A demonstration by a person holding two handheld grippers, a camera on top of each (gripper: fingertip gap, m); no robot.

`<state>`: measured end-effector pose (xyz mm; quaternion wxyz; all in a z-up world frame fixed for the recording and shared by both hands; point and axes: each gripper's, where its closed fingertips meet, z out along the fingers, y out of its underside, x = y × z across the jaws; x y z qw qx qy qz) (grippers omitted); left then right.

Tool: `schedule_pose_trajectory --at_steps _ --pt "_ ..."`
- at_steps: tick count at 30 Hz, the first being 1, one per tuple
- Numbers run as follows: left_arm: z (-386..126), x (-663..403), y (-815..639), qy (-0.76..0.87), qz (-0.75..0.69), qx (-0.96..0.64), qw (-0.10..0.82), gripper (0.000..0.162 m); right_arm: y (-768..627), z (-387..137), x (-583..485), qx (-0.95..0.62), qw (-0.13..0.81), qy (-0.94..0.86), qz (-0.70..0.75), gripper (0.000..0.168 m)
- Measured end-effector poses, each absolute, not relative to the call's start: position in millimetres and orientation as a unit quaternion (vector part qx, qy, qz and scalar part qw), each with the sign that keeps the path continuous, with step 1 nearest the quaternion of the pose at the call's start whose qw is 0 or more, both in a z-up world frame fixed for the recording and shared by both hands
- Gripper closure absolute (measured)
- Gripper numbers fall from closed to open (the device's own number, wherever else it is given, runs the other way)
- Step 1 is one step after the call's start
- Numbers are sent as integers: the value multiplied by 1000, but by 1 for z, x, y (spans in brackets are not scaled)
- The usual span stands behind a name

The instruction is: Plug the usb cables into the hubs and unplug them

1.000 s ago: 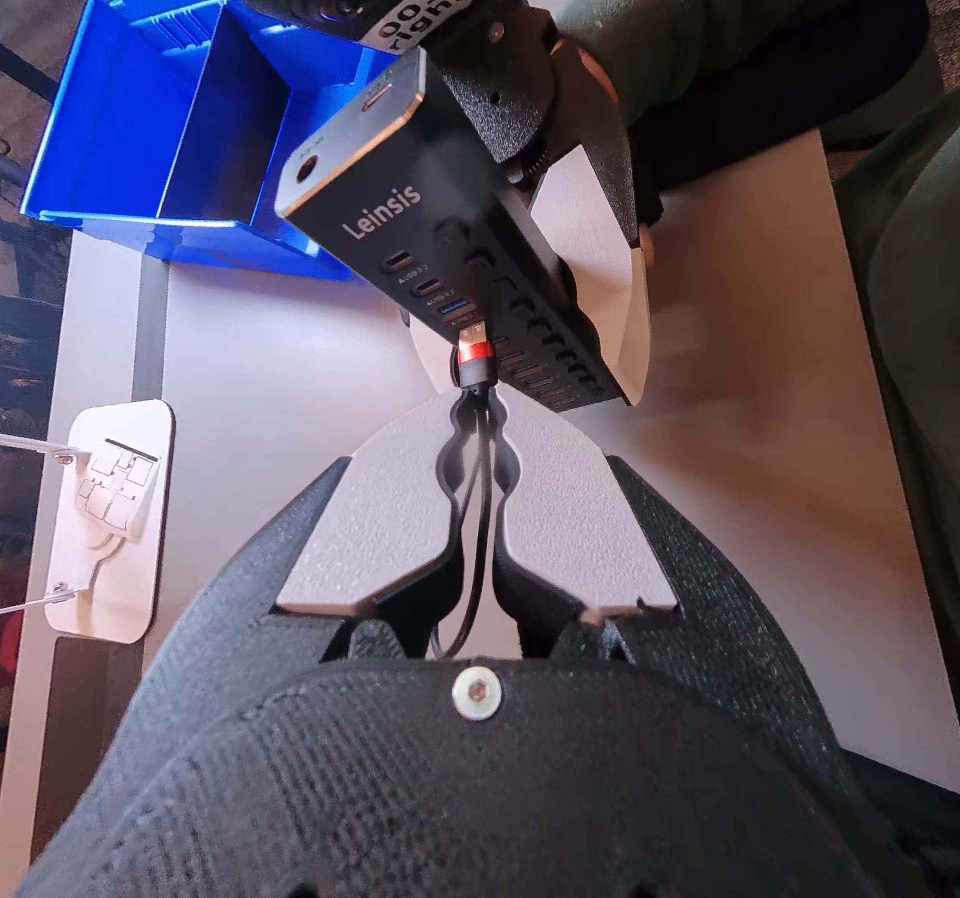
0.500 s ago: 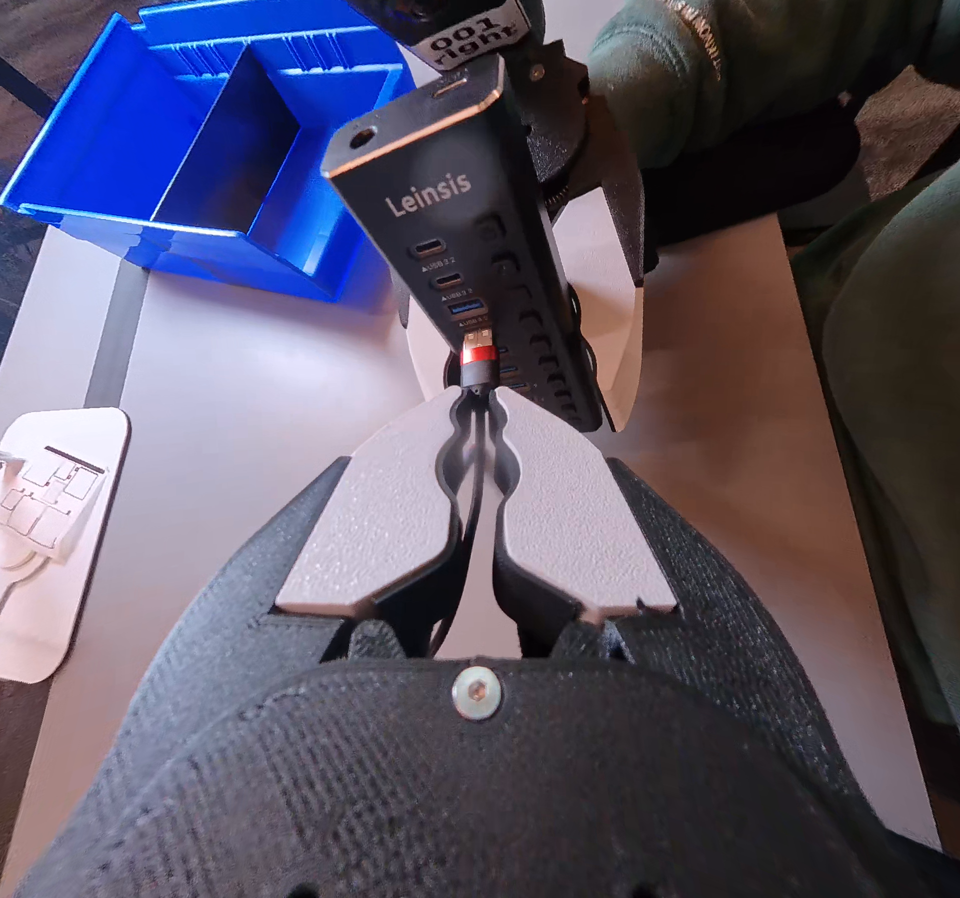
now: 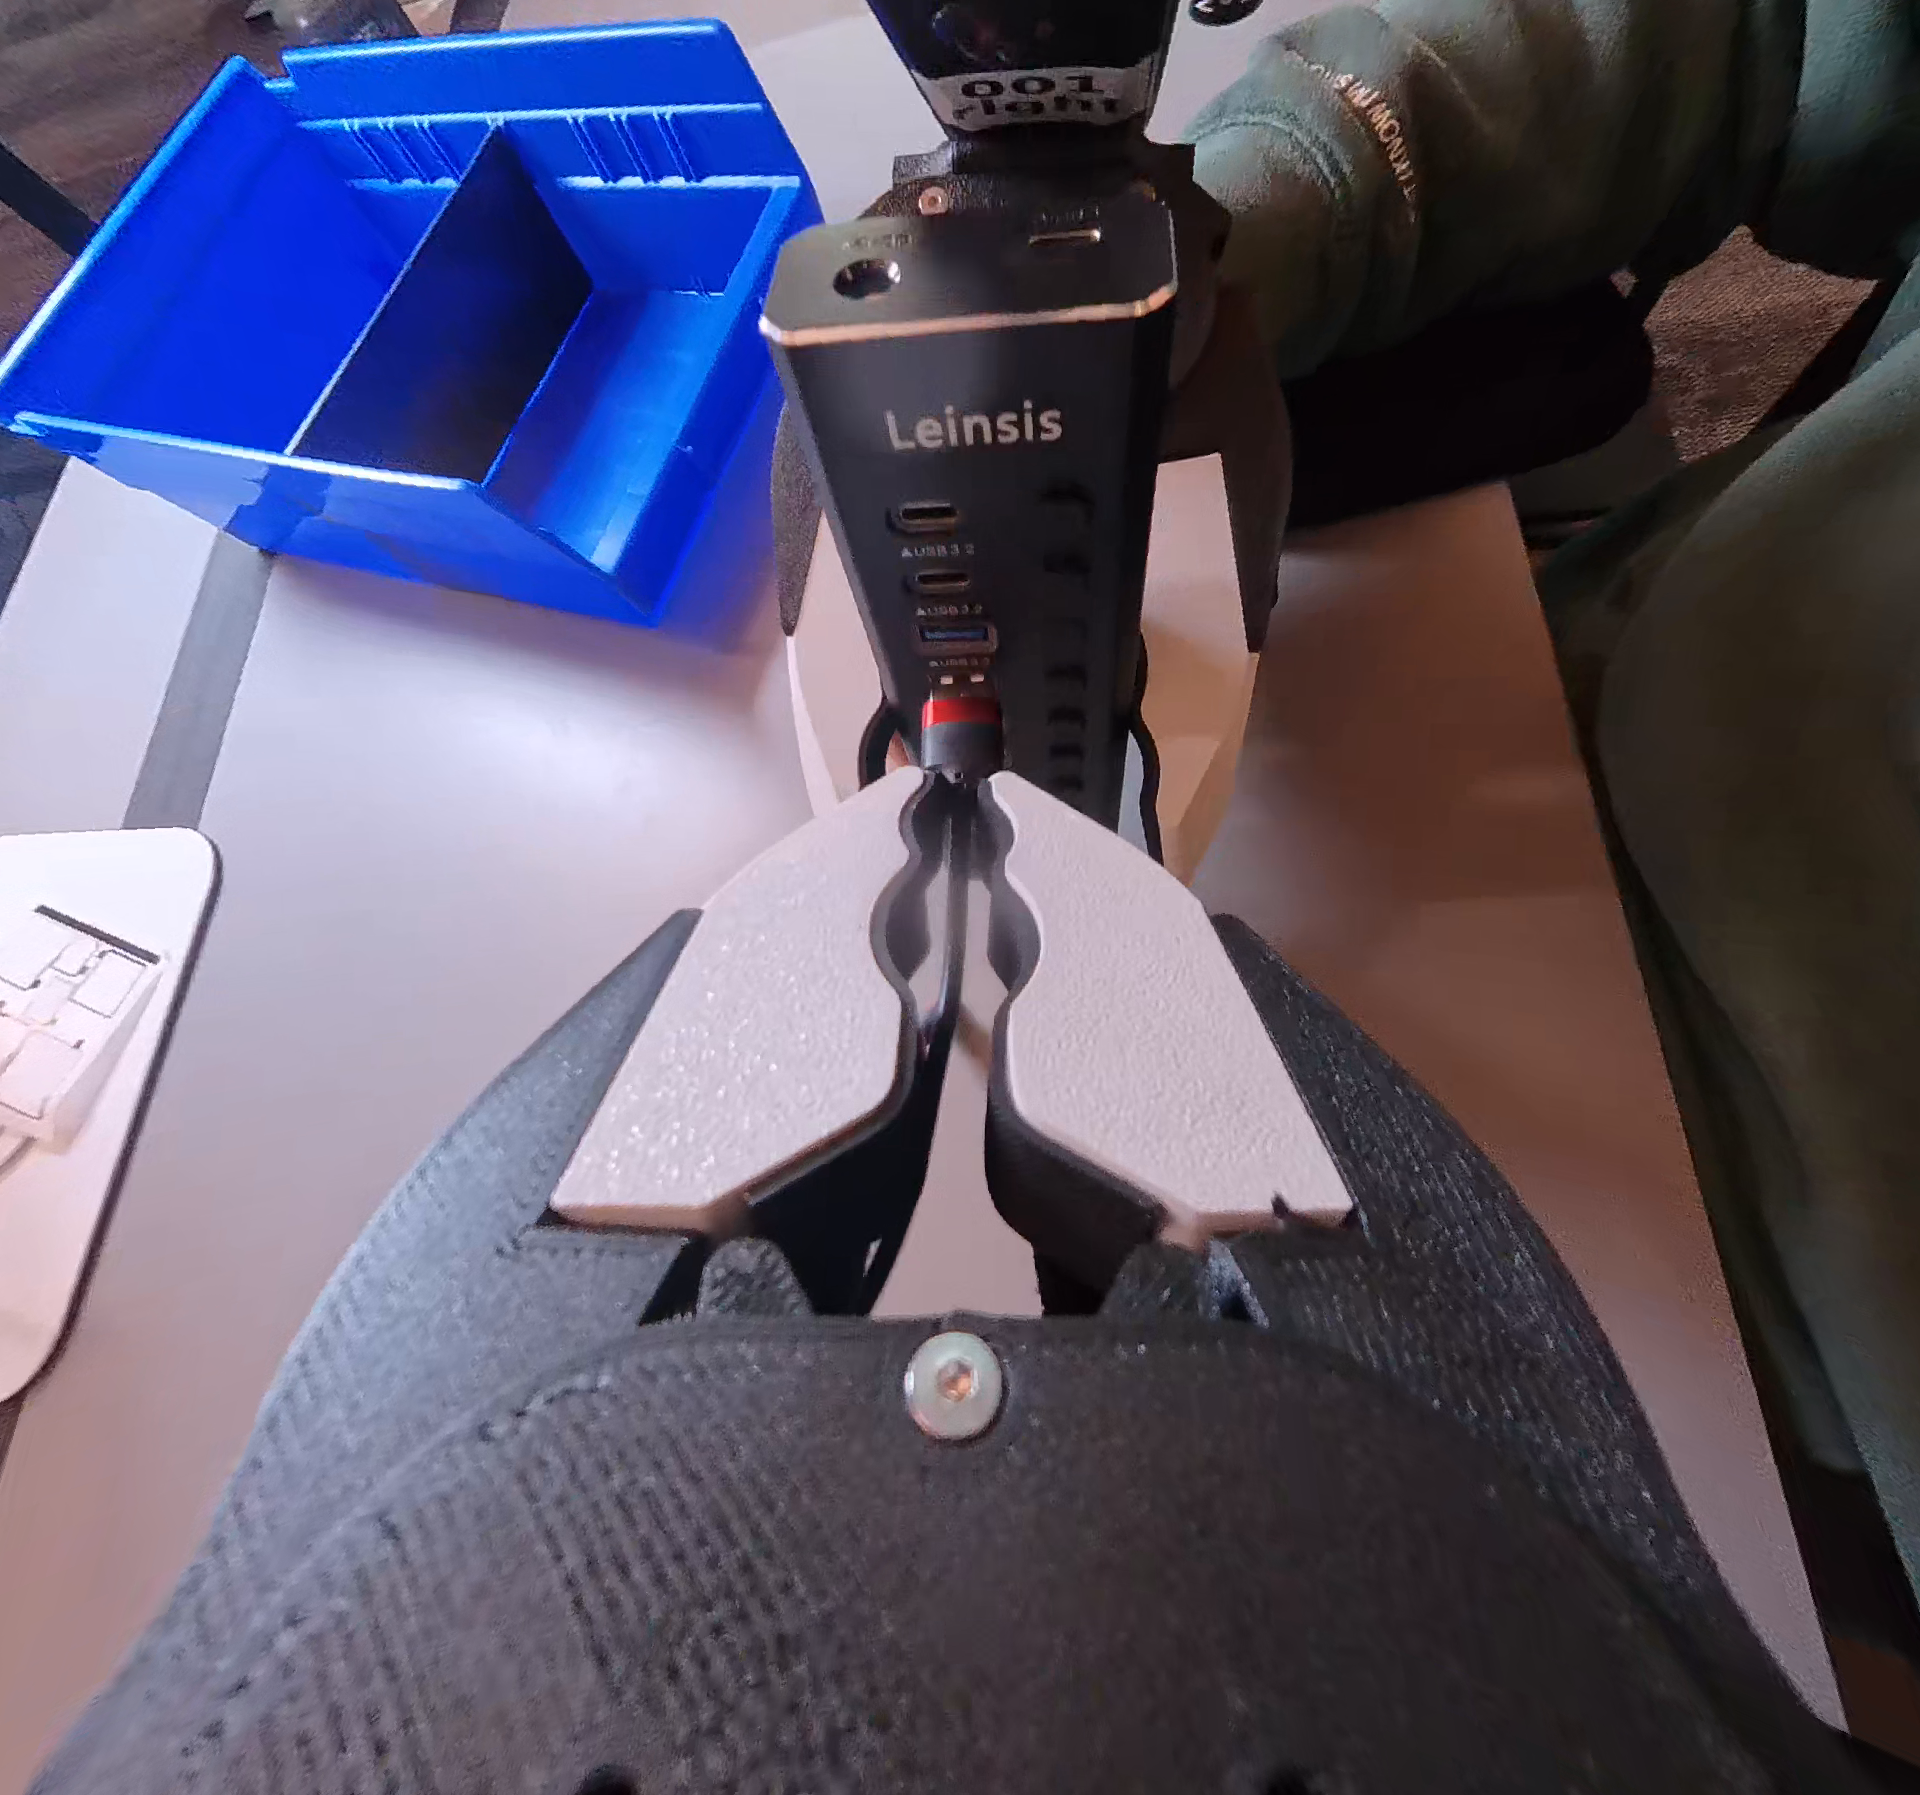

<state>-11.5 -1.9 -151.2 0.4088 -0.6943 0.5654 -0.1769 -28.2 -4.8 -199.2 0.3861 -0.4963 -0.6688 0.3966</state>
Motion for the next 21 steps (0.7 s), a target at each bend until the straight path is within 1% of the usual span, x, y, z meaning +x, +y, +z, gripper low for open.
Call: schedule_pose_trajectory --at_steps 2,7,13,15,17,19,21 --pt "-151 -9 -2 567 -177 -692 411 156 -6 -196 -30 -493 390 -669 397 97" --pt "-162 -11 -2 570 -167 -699 399 156 -7 -207 -31 -491 384 -678 388 97" --pt "-153 -13 3 566 -160 -683 433 156 -4 -197 -33 -491 389 -662 413 97" --pt "-134 -21 6 552 -158 -671 470 151 -4 -189 -33 -488 394 -653 425 97" --pt "-98 -50 13 512 -142 -665 524 150 -1 -184 -29 -489 399 -647 428 97" --pt "-62 -95 20 451 -135 -669 576 151 2 -180 -25 -494 398 -637 438 97" --pt "-42 -152 31 385 -112 -688 605 151 9 -175 -22 -499 403 -629 439 97"
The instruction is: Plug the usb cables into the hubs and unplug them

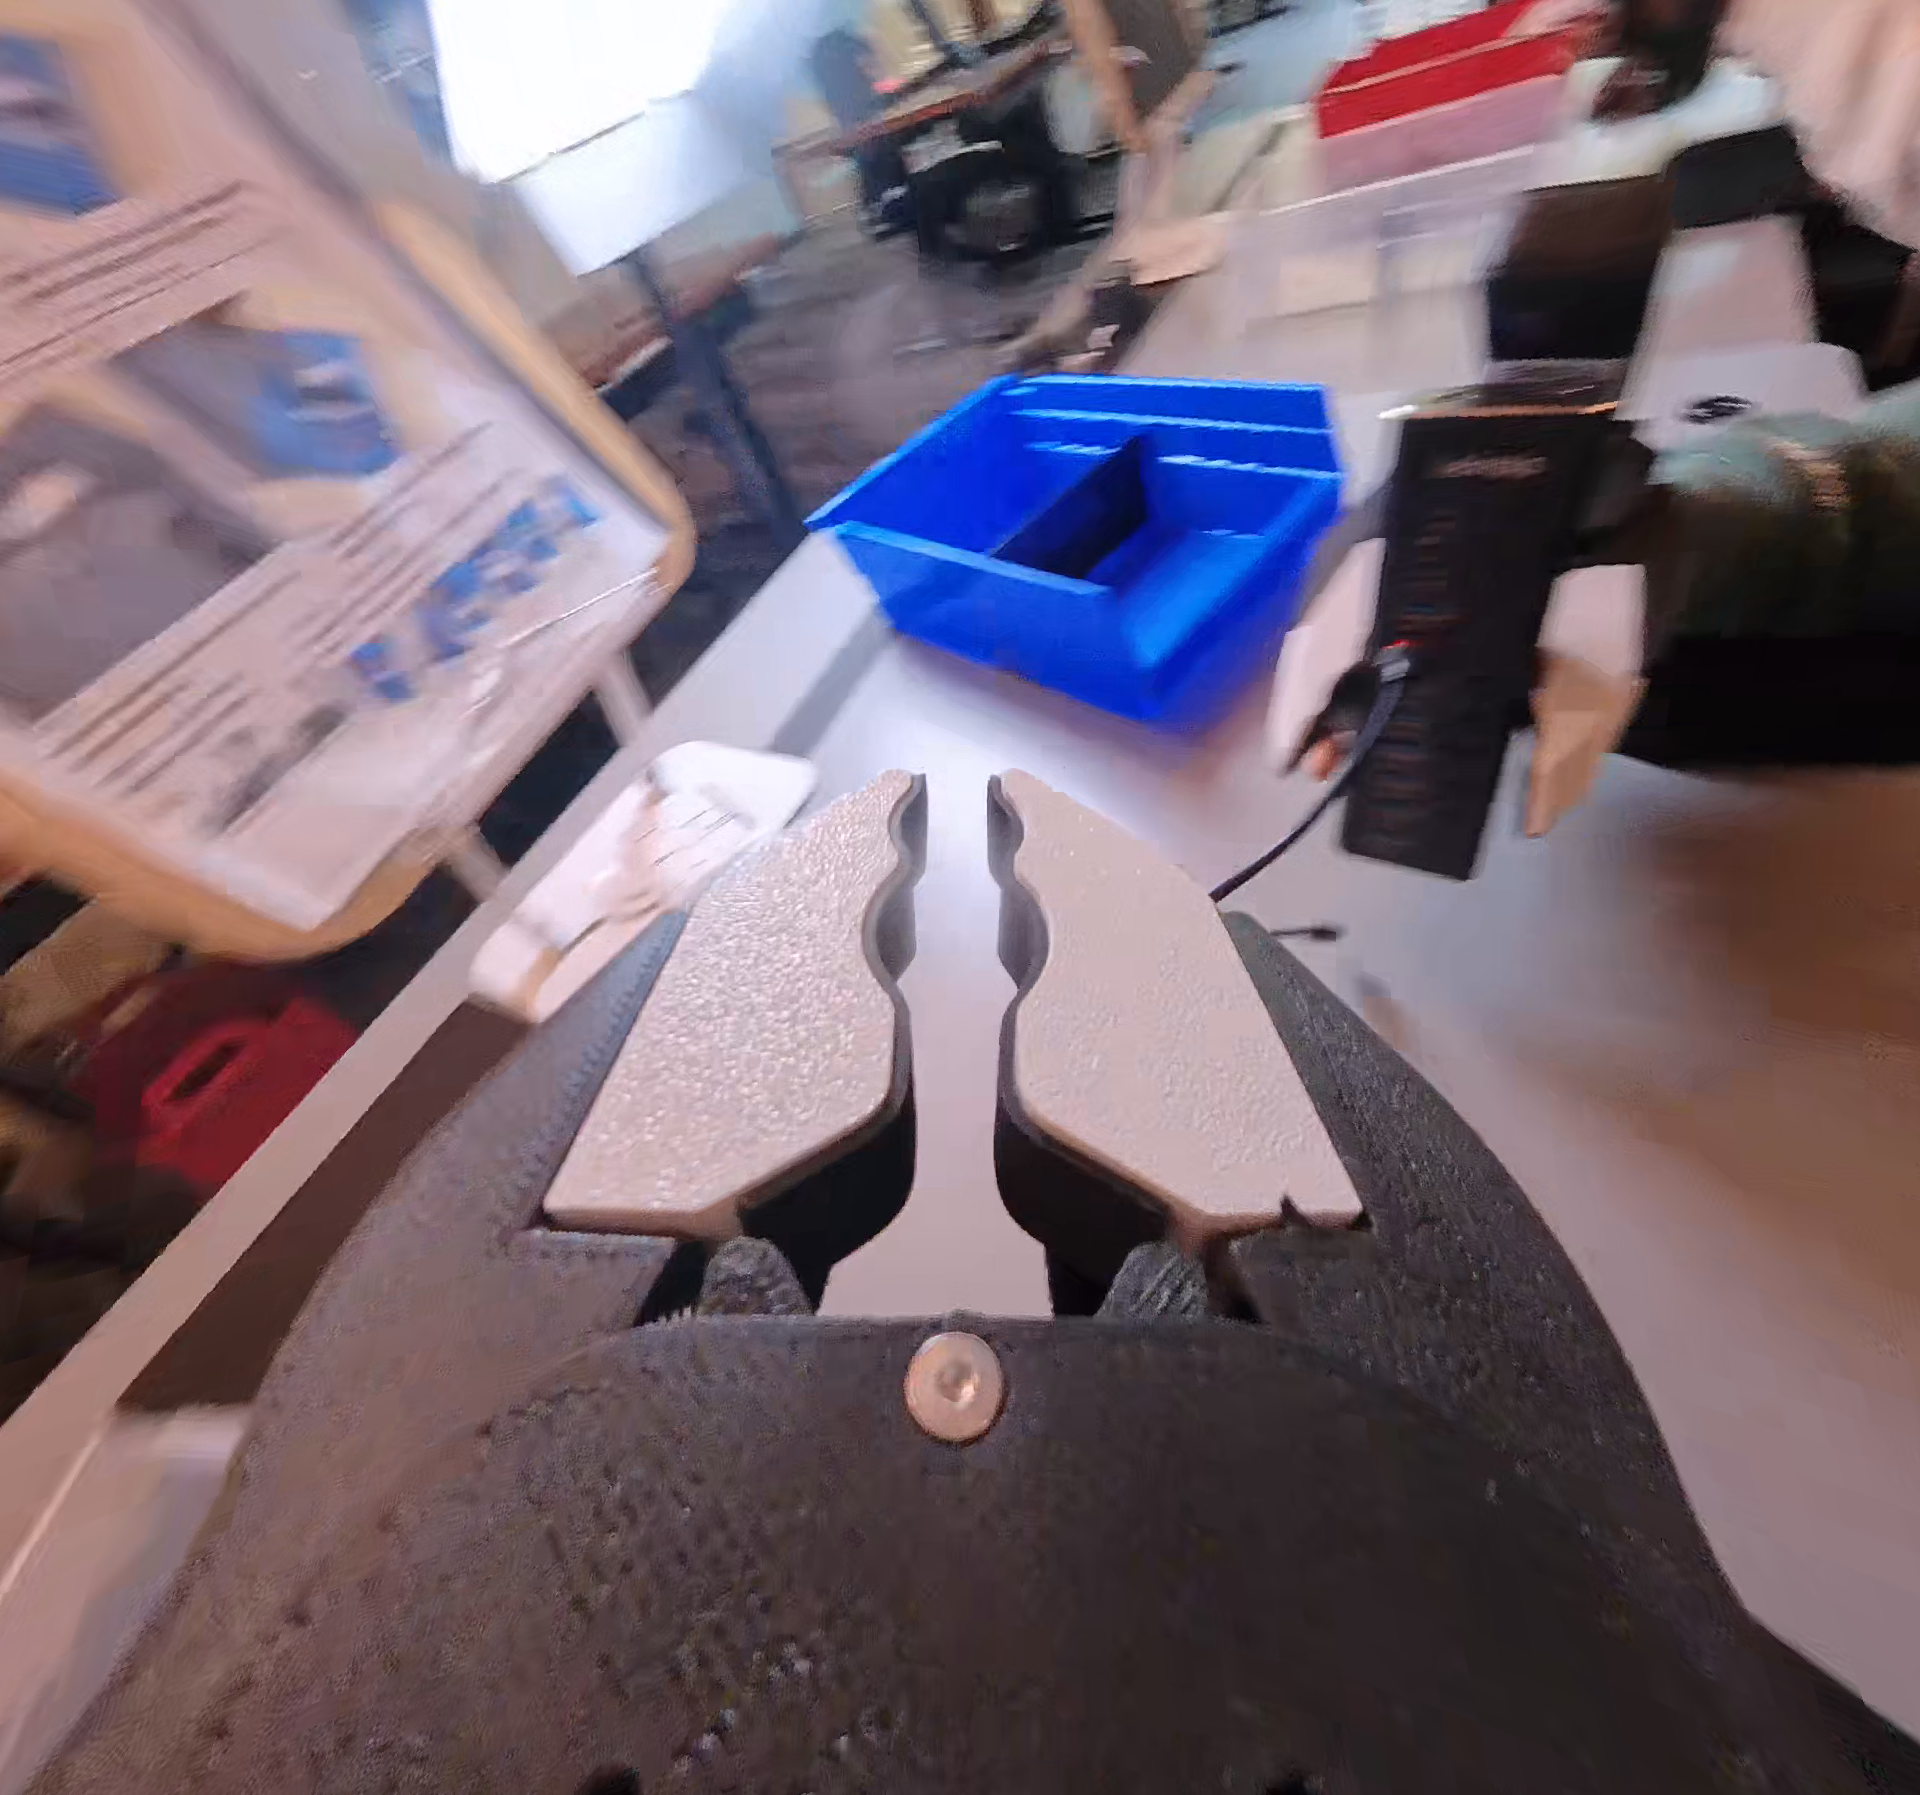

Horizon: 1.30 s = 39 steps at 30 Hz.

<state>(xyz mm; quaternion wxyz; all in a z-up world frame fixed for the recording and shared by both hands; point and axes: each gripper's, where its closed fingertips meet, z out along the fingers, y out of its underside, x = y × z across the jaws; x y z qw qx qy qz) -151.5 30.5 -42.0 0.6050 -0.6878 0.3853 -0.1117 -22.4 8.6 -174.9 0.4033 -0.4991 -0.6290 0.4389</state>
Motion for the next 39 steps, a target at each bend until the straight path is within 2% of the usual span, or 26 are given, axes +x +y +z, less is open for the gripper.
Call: schedule_pose_trajectory --at_steps 3,8,13,18,26,33,36,39 --pt "-58 -240 49 308 -53 -757 573 152 16 -170 -20 -507 411 -618 438 97" --pt "-146 -349 66 252 34 -872 418 151 19 -170 -20 -513 414 -615 434 97" --pt "-204 -379 60 263 1 -920 292 148 20 -177 -22 -520 404 -616 432 97" --pt "-246 -393 61 301 34 -931 204 142 22 -183 -20 -527 395 -616 432 97" --pt "-262 -369 53 355 -32 -920 162 145 23 -185 -19 -528 389 -614 439 97" --pt "-284 -378 40 374 6 -923 92 145 24 -190 -20 -532 382 -615 439 97" --pt "-284 -375 41 367 -3 -925 99 152 23 -189 -20 -530 383 -615 440 97" --pt "-274 -380 40 373 21 -922 104 153 24 -189 -19 -531 385 -615 437 97"
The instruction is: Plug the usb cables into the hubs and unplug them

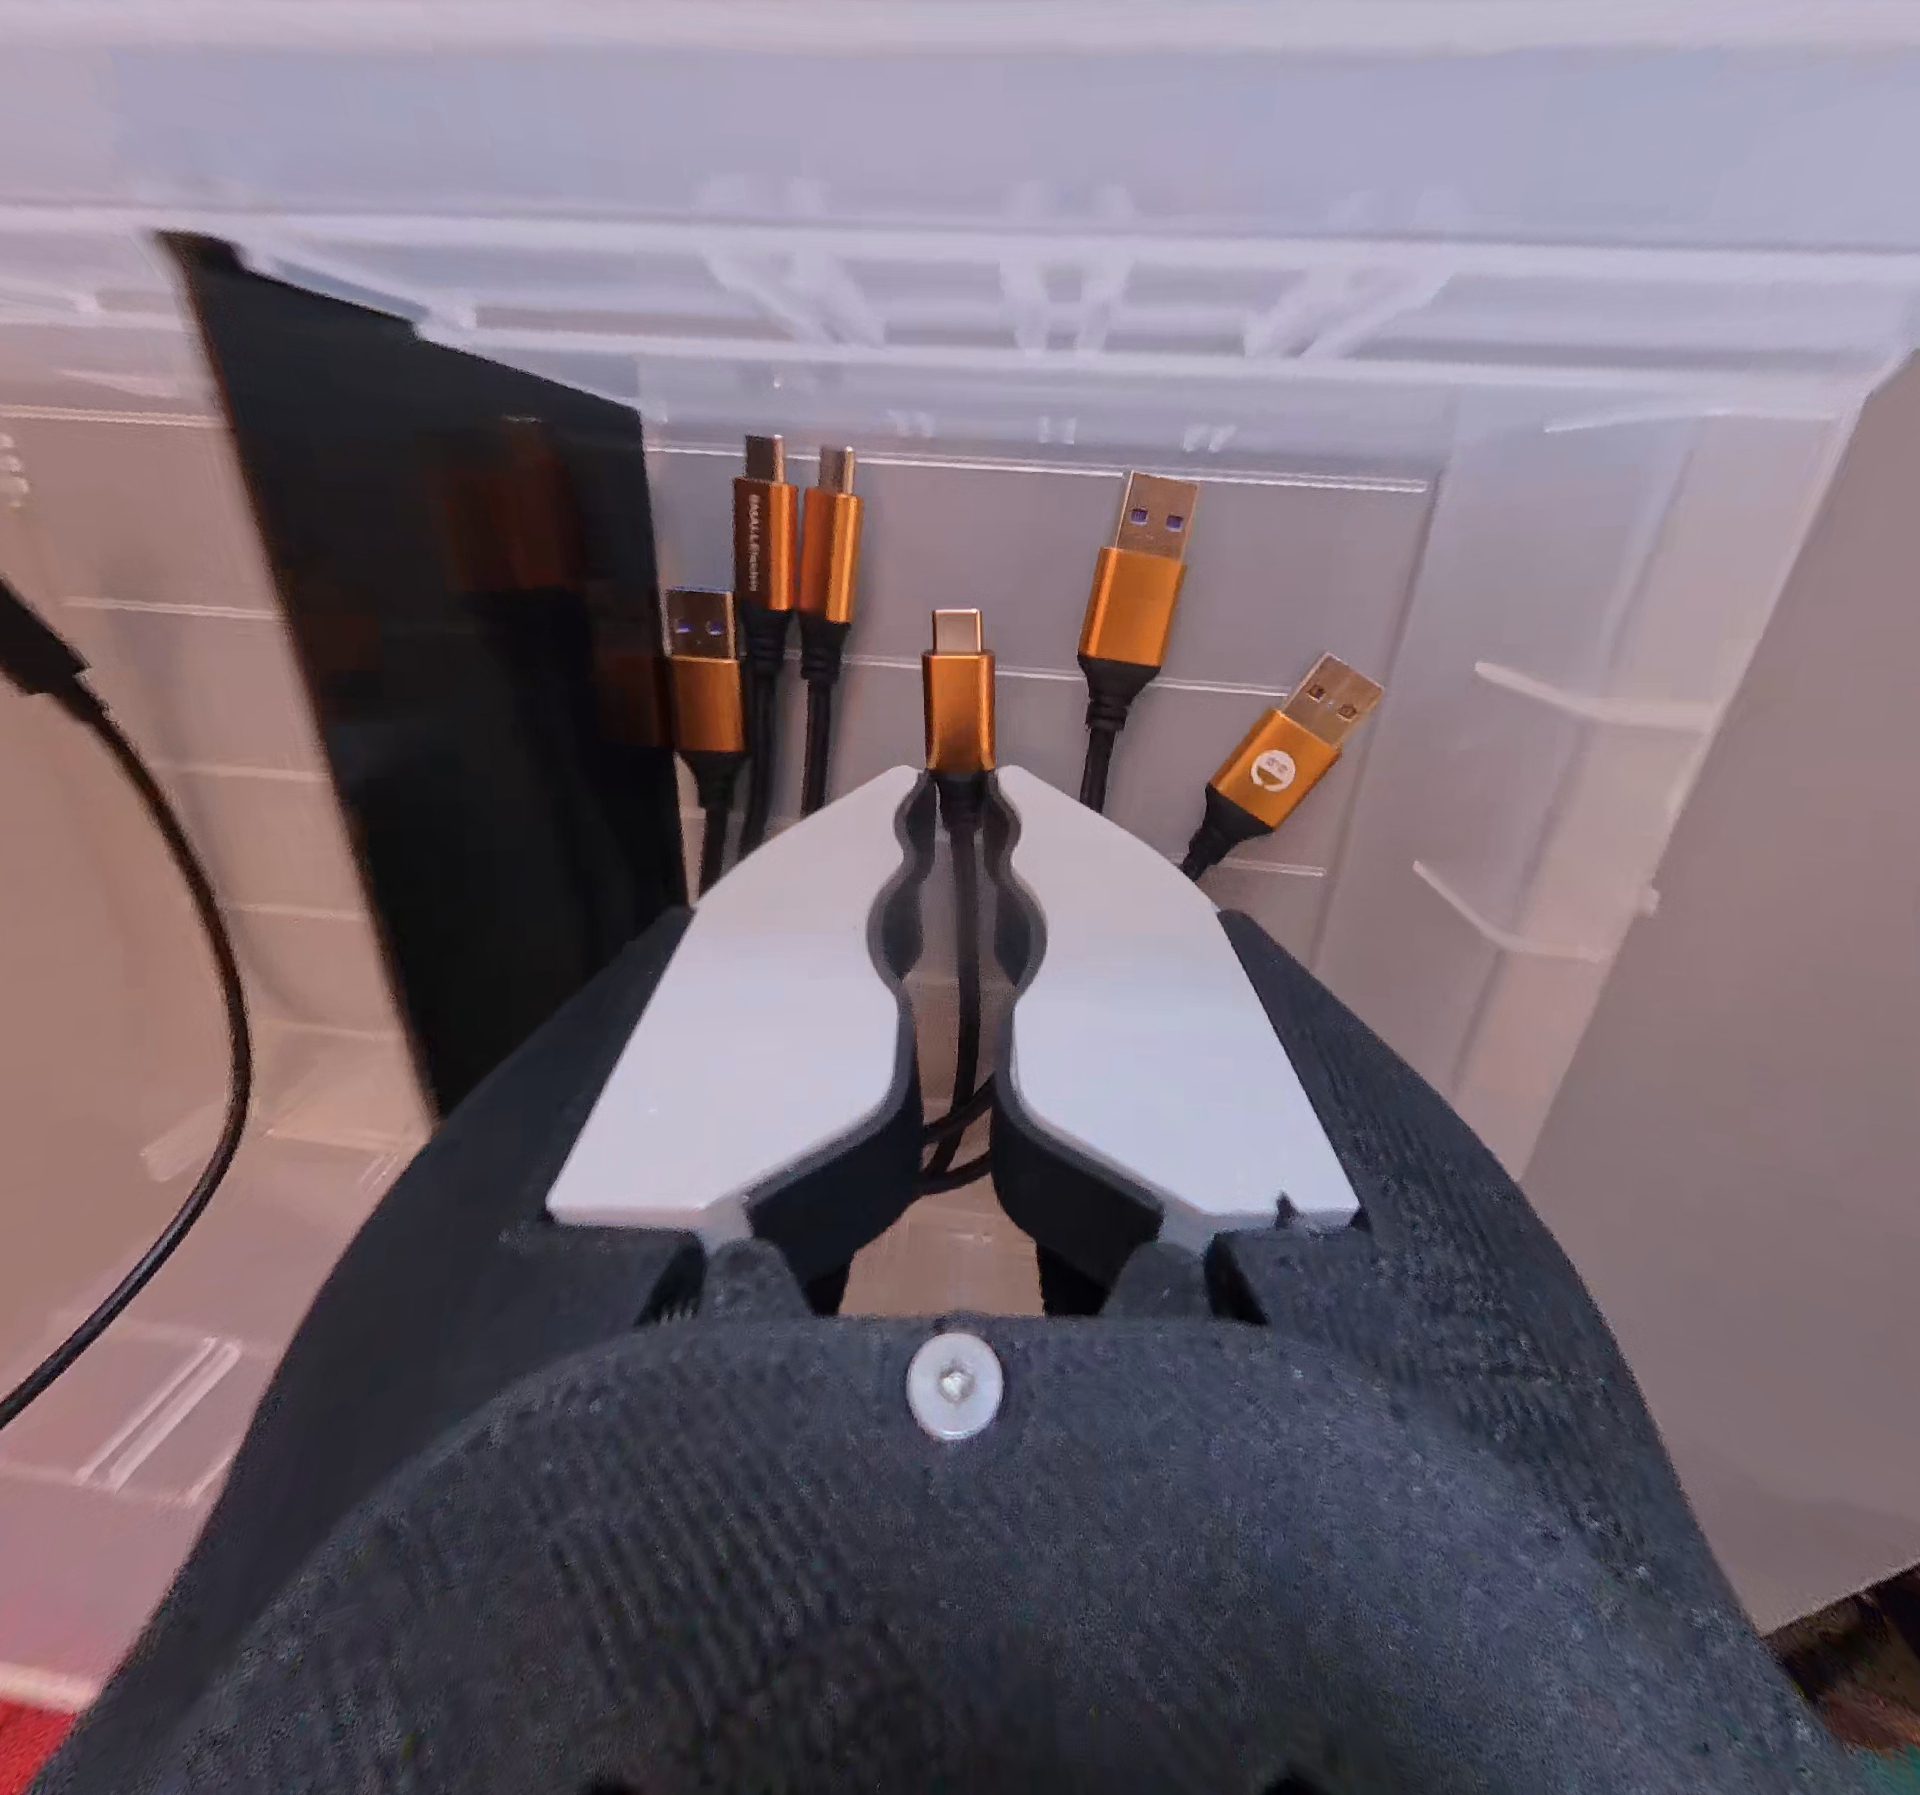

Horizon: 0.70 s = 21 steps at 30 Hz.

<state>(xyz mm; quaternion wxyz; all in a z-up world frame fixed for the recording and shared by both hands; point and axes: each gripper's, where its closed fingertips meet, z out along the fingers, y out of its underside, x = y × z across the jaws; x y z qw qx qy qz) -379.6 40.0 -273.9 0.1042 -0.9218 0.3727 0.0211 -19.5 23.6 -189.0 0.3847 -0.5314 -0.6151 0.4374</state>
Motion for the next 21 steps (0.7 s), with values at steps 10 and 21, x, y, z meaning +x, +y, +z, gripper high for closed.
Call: schedule_pose_trajectory --at_steps 10,21 --pt "-91 -358 27 389 102 -884 239 155 25 -180 -19 -530 393 -603 448 97" --pt "54 -316 31 417 229 -842 255 155 36 -168 -11 -537 412 -577 456 97"
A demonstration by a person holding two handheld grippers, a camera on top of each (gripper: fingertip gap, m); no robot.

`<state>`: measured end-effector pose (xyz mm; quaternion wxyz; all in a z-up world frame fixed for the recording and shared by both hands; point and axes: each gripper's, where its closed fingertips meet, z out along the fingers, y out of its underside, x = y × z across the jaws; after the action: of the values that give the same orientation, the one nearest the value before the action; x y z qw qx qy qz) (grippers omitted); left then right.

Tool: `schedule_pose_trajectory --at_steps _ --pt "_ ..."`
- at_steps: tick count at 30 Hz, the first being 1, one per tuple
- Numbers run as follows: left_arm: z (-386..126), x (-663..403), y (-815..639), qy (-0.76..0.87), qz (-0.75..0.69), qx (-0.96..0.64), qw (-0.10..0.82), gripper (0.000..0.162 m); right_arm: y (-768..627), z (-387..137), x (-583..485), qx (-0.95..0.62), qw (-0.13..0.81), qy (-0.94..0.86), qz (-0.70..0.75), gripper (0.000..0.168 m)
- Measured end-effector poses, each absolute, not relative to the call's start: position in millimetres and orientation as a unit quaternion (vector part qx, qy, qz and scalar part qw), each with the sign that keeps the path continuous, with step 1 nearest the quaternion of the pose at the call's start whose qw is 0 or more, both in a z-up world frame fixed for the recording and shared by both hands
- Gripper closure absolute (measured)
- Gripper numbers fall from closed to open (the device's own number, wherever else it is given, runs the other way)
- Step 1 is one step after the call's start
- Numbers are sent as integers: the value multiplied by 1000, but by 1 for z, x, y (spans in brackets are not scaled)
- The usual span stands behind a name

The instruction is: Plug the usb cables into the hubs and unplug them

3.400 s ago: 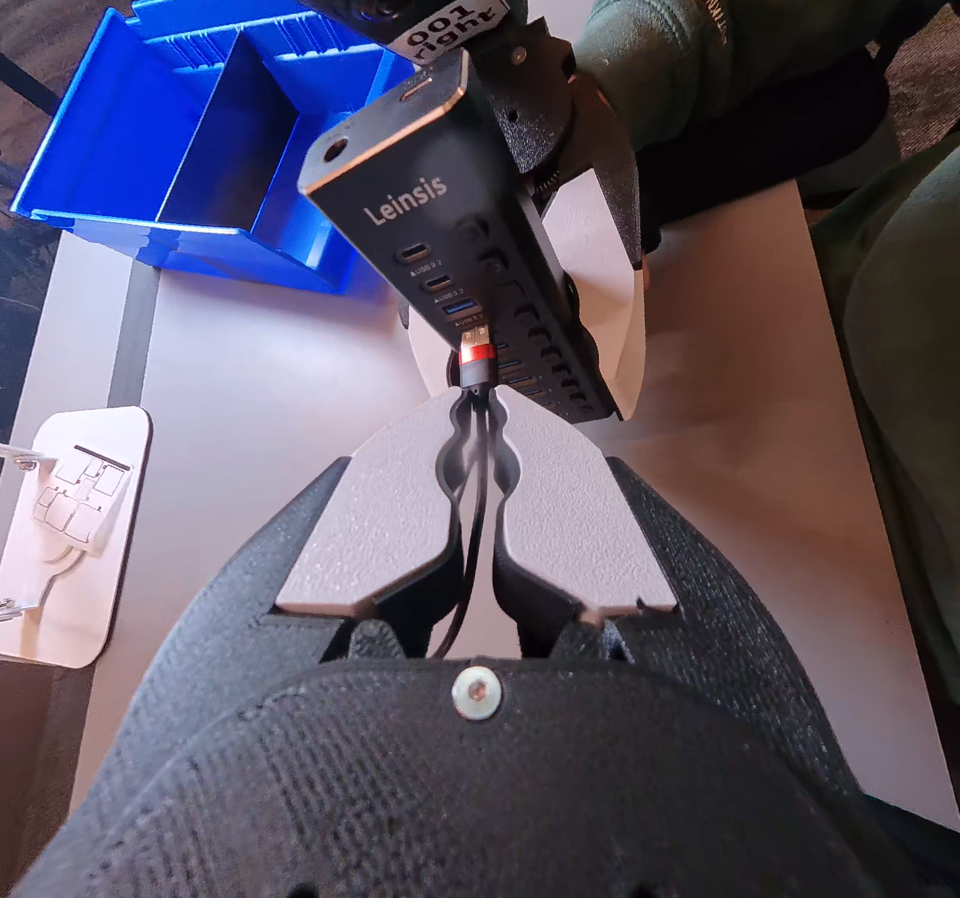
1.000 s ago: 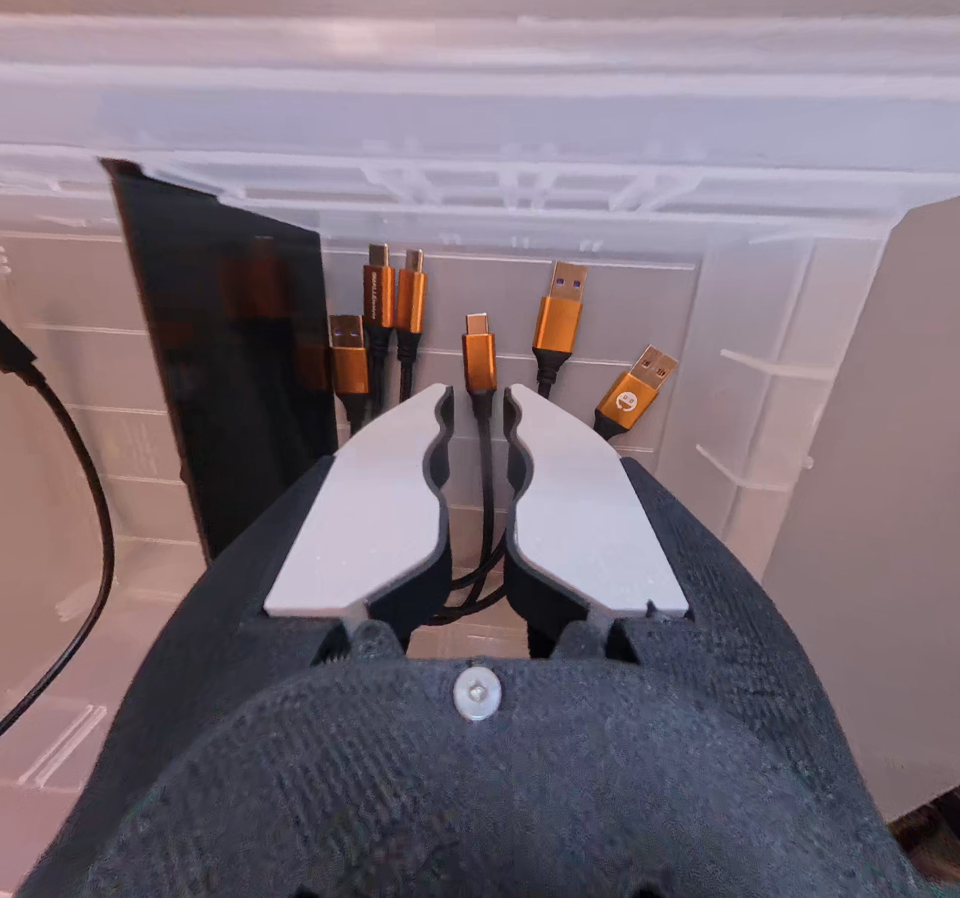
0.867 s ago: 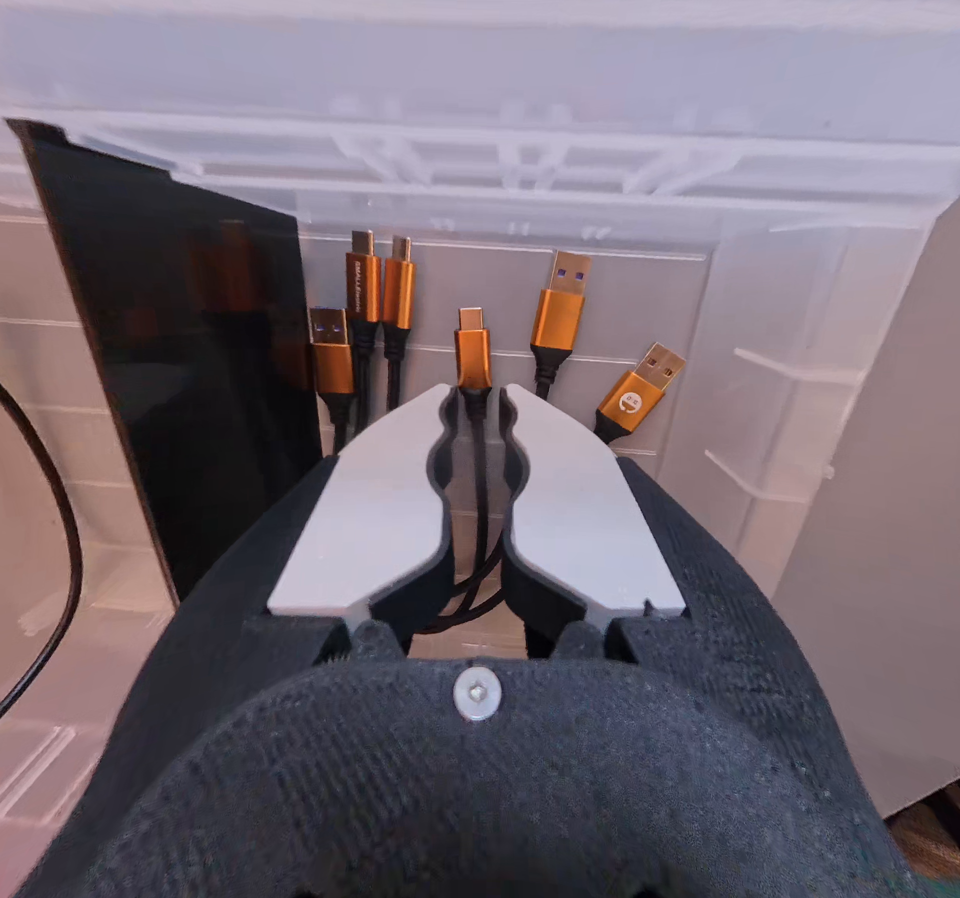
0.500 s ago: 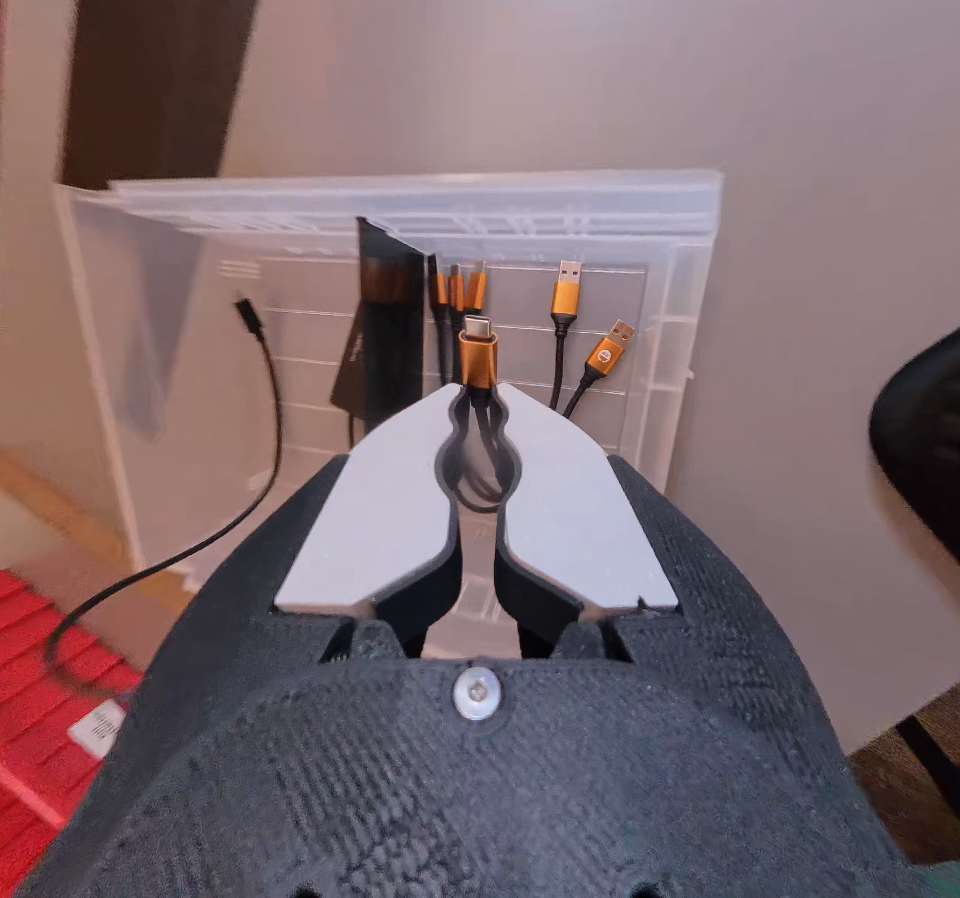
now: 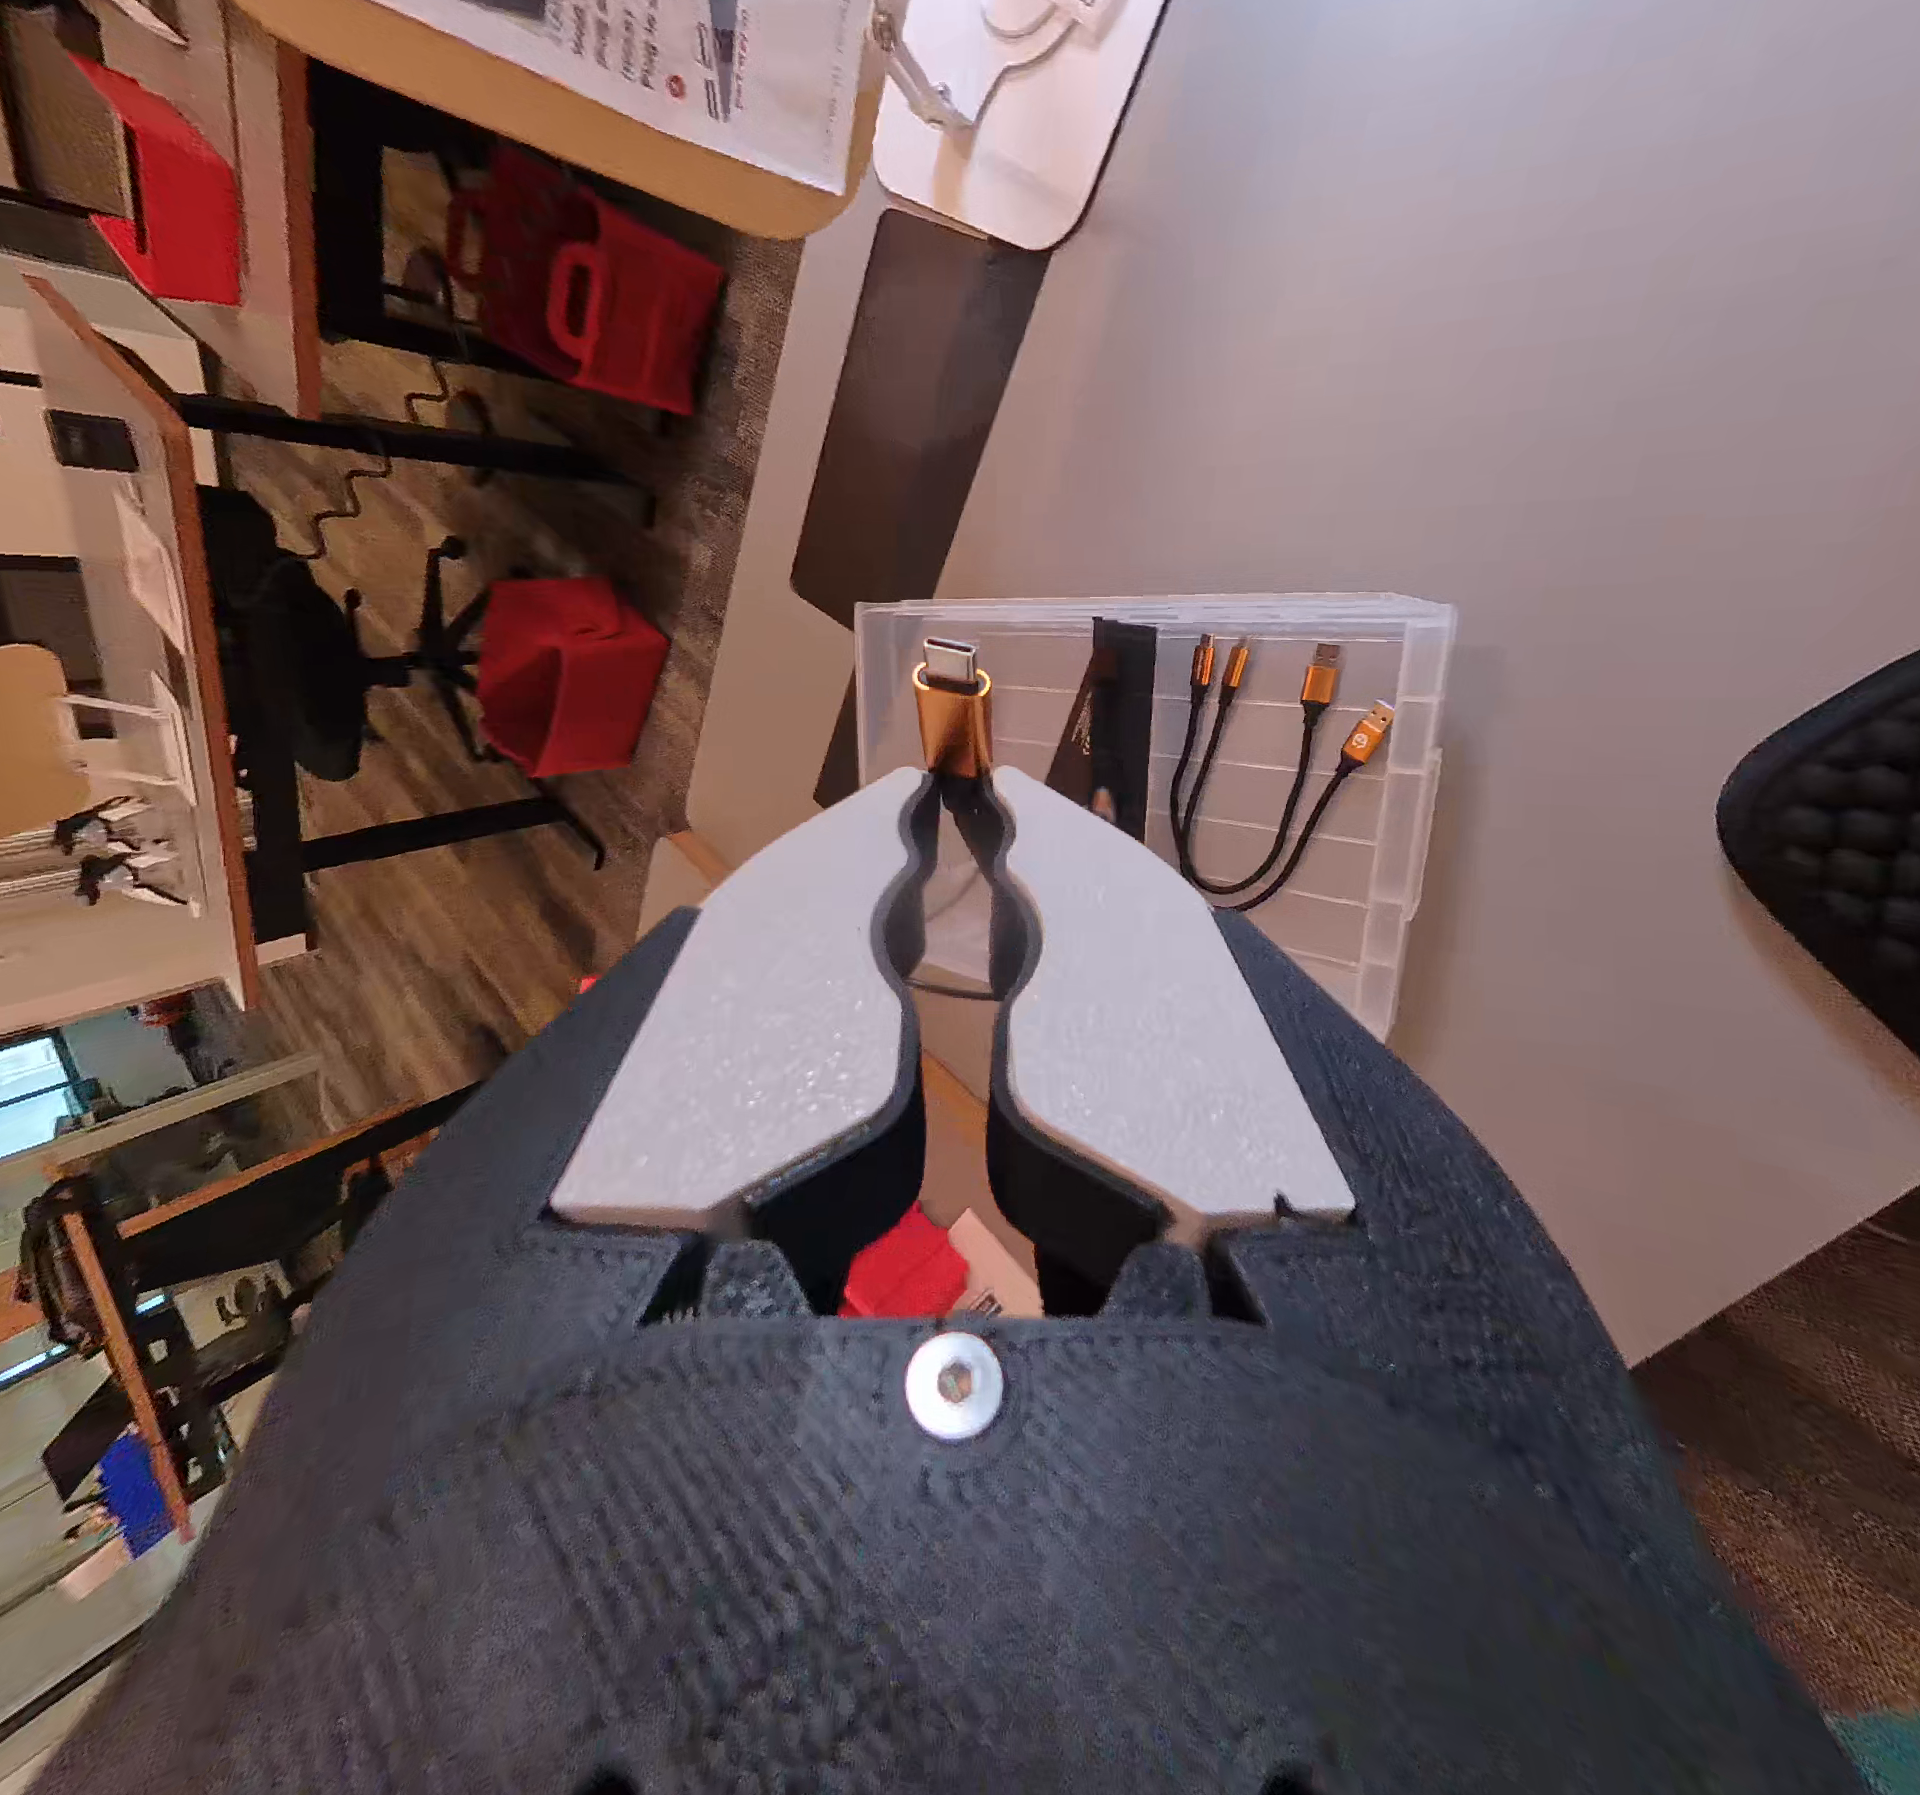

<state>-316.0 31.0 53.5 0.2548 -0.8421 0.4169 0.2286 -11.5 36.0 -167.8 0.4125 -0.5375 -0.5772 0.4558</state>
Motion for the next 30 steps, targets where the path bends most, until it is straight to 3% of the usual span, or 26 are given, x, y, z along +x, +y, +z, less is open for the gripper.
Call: schedule_pose_trajectory --at_steps 4,8,12,16,18,20,25,30 --pt "71 -284 36 441 209 -828 276 155 41 -164 -9 -541 418 -566 461 97" --pt "58 -222 41 510 175 -769 343 155 53 -161 -4 -554 429 -547 458 97" --pt "-14 -165 21 598 143 -717 328 155 68 -160 1 -573 437 -522 456 97" --pt "-120 -135 -26 677 60 -691 247 162 80 -160 5 -590 442 -500 454 97" --pt "-159 -133 -55 690 -10 -698 193 151 84 -160 6 -596 443 -492 454 97" --pt "-174 -136 -65 677 -54 -713 176 141 86 -160 7 -598 442 -488 456 97" --pt "-183 -101 -22 573 -150 -755 281 144 86 -159 6 -599 445 -489 451 97" --pt "-236 -19 -15 578 -210 -735 286 140 92 -160 9 -606 451 -482 445 96"
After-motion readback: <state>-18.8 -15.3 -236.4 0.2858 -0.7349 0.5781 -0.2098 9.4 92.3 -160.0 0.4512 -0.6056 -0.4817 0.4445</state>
